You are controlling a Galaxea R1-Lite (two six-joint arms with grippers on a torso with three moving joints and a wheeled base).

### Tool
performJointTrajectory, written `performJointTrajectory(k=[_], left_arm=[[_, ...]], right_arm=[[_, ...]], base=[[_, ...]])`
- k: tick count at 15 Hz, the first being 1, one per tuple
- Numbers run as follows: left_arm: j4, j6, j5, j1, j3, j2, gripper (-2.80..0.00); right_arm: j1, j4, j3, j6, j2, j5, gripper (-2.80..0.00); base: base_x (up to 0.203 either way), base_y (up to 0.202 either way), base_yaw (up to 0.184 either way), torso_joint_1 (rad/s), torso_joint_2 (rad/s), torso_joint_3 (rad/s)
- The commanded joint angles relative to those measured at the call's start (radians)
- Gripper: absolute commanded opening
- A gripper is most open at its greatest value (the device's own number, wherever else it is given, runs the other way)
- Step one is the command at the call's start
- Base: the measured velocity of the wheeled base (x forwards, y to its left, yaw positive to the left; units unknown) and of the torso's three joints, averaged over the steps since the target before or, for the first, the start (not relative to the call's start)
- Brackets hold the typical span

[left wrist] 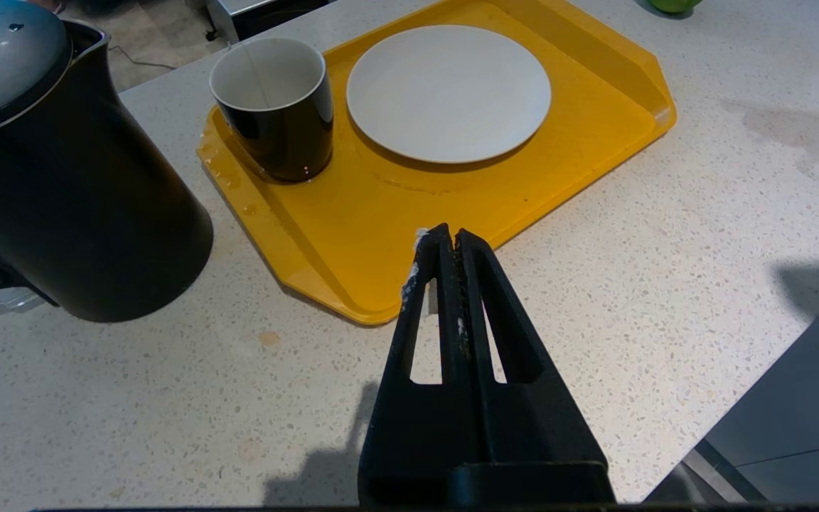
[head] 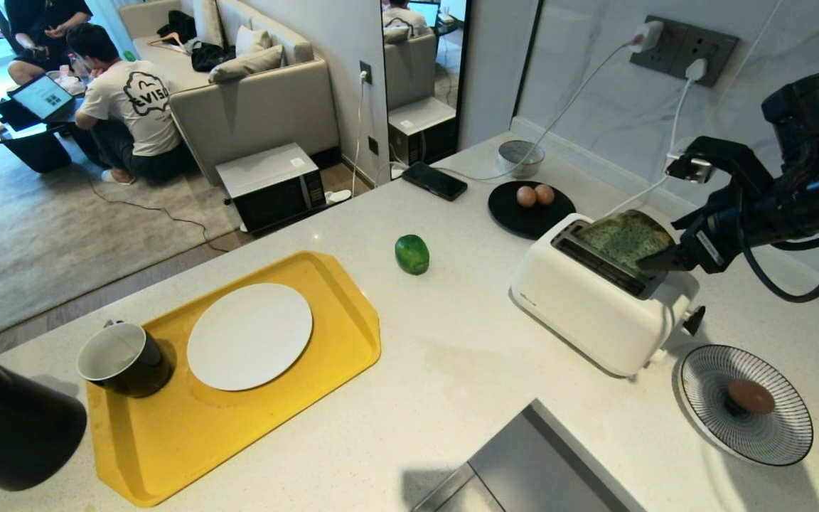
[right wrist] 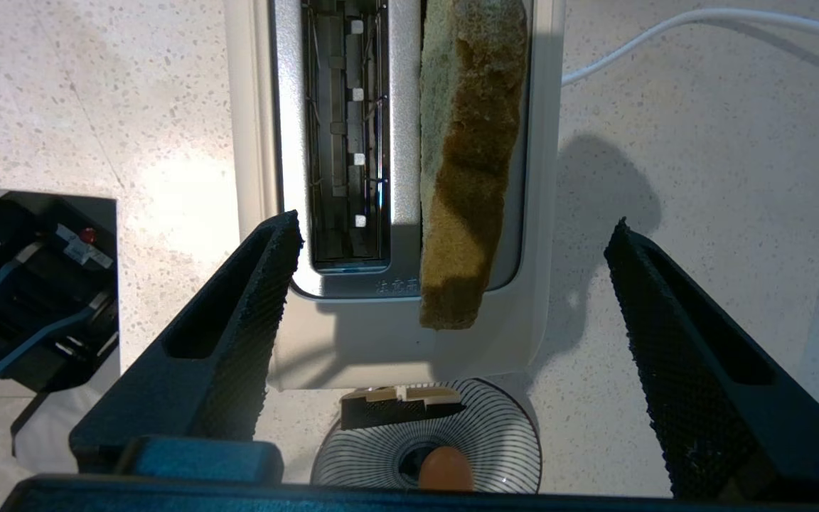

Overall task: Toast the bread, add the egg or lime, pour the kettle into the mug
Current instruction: Put the bread slices in the toaster, then use a bread toaster

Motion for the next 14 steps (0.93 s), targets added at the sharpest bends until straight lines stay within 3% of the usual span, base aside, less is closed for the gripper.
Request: performJointTrajectory(k=[1,5,6,14], left_arm=[[0.0,0.0,0.0,0.001,0.0,0.002,-2.8],[0.0,0.0,0.0,0.001,0.0,0.0,-2.8],[0.0,0.0,0.0,0.001,0.0,0.002,-2.8],[0.0,0.0,0.0,0.0,0.0,0.002,-2.8]], right_arm=[[0.001,0.005,0.005,0.004,-0.042,0.003,0.0],[-0.007,0.005,0.051,0.092,-0.133,0.001,0.0],[-0.017,0.005,0.08,0.107,-0.149,0.002,-2.8],[-0.065,0.007,0.237,0.113,-0.221,0.003,-2.8]], base=[[0.0,0.0,0.0,0.0,0.0,0.0],[0.0,0.0,0.0,0.0,0.0,0.0],[0.0,0.0,0.0,0.0,0.0,0.0],[0.0,0.0,0.0,0.0,0.0,0.0]])
